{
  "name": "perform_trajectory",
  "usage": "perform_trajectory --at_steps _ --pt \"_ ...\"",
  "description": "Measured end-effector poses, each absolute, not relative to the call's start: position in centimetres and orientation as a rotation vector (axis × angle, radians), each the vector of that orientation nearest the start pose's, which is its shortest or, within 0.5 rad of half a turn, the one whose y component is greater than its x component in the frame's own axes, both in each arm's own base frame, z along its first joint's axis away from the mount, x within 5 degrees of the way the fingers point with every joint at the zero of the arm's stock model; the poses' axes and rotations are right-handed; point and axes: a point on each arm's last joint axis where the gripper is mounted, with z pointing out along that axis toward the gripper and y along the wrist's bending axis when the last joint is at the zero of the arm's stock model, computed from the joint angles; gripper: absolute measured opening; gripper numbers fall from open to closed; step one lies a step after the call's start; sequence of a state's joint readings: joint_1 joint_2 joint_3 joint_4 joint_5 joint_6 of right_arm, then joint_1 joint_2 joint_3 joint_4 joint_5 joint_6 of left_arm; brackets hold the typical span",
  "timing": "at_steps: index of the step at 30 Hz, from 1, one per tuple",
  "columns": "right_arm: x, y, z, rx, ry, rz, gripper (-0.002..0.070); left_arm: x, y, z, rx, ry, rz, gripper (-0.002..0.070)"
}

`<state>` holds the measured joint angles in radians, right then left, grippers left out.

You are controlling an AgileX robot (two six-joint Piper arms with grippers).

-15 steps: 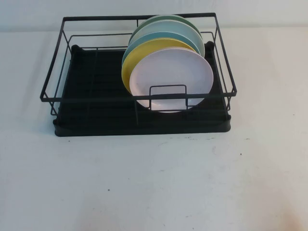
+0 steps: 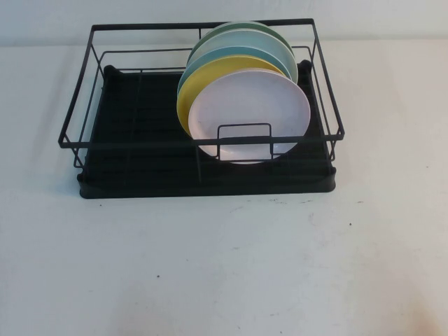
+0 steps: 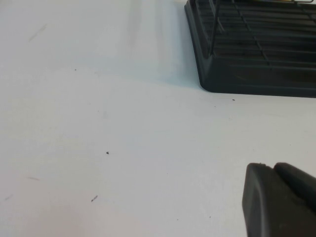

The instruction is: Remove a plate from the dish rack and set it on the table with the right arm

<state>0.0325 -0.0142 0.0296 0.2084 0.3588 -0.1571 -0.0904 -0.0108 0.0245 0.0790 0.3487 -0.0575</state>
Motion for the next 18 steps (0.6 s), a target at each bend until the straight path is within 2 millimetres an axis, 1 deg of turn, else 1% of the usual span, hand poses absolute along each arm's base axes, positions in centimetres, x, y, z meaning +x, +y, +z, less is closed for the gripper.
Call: perform_trajectory --at_steps 10,18 --pt "5.26 0.84 17.24 -0.044 1.851 0.118 -0.0018 5.32 -0.23 17.42 0.08 1.843 -0.027 -0.0004" --pt "5.24 1.07 17.3 0.01 1.848 0.196 -0.0018 5.32 -0.23 17.42 0.08 1.843 -0.027 -0.0004"
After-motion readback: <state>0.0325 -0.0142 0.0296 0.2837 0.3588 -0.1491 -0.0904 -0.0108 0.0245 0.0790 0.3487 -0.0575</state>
